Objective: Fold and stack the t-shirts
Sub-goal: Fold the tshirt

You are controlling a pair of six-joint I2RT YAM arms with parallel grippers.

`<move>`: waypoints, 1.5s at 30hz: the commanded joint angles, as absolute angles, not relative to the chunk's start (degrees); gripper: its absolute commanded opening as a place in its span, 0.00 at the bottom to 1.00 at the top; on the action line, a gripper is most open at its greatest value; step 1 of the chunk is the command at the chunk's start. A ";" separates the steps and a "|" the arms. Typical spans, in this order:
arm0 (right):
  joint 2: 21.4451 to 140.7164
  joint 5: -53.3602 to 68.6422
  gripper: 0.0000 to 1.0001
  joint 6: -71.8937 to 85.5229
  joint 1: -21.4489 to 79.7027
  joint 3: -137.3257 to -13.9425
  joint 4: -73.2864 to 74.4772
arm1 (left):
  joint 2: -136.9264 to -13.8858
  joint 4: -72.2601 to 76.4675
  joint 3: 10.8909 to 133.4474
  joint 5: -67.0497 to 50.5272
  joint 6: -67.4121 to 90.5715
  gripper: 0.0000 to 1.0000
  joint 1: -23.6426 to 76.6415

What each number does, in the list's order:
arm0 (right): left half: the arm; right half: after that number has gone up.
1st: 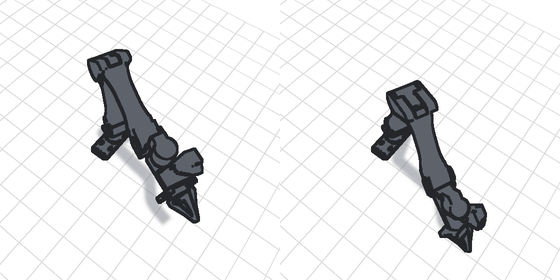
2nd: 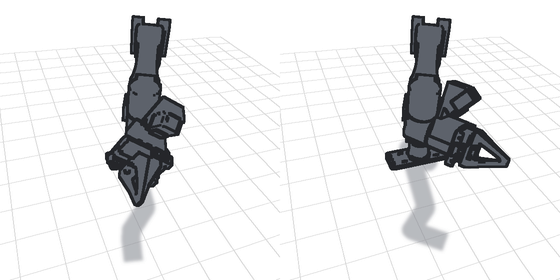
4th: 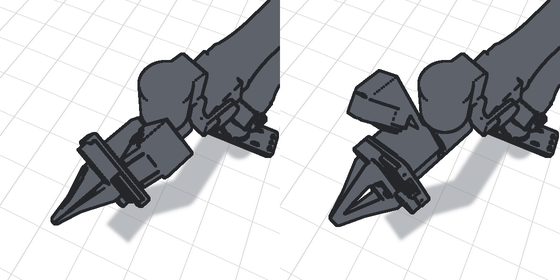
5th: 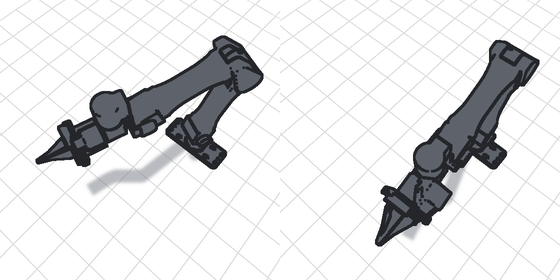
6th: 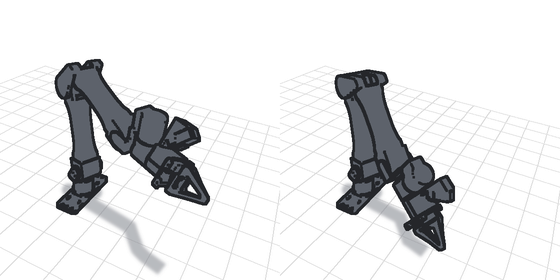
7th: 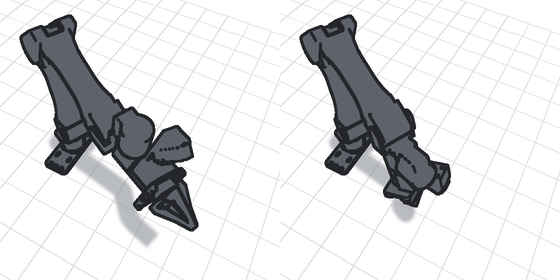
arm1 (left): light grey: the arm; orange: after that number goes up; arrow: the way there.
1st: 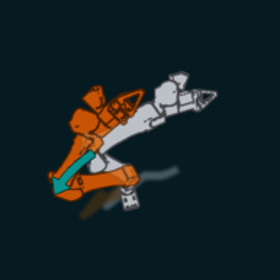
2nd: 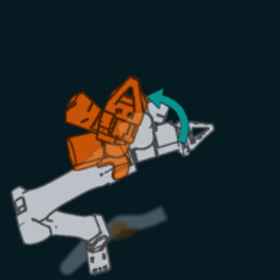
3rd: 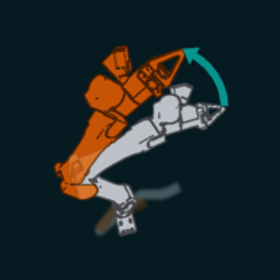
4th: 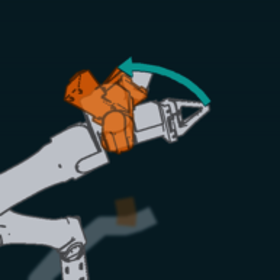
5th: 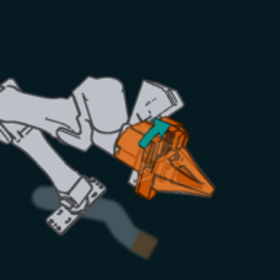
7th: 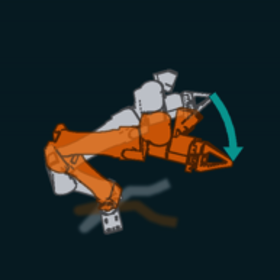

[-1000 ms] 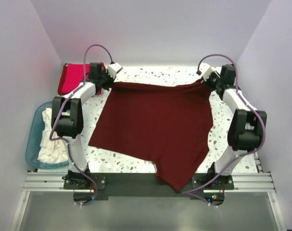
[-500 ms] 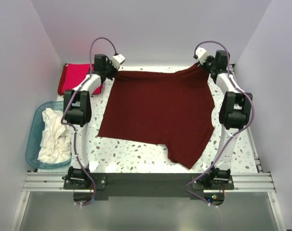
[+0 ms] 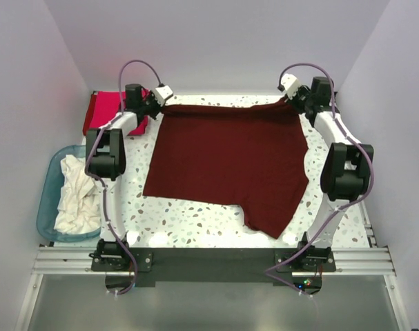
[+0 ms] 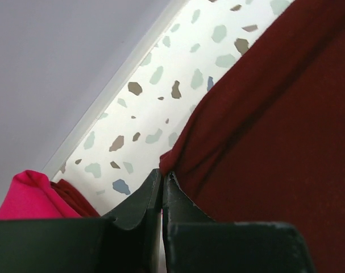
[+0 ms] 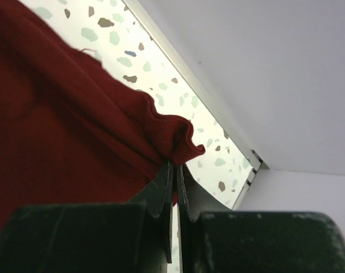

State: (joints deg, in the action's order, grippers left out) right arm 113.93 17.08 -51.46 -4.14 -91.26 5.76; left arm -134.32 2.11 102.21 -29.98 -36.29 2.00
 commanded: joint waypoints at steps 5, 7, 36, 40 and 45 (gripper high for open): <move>102.93 17.84 0.00 -52.38 -4.22 -85.26 7.82 | -128.76 6.41 99.68 -44.20 -41.22 0.07 0.00; 101.26 18.02 0.00 -52.38 -4.22 -83.59 8.61 | -127.63 7.29 97.75 -45.52 -42.10 0.06 -1.76; 89.83 20.21 0.00 -60.55 -2.46 -65.84 22.32 | -121.82 -5.08 87.71 -49.22 -65.89 0.11 -3.51; 88.16 20.30 0.22 -65.37 -2.37 -65.57 29.24 | -119.89 -17.79 88.41 -49.74 -74.78 0.26 -3.95; 85.52 19.16 0.44 -65.83 -2.72 -69.77 36.20 | -117.08 -29.17 91.23 -51.50 -79.80 0.40 -6.32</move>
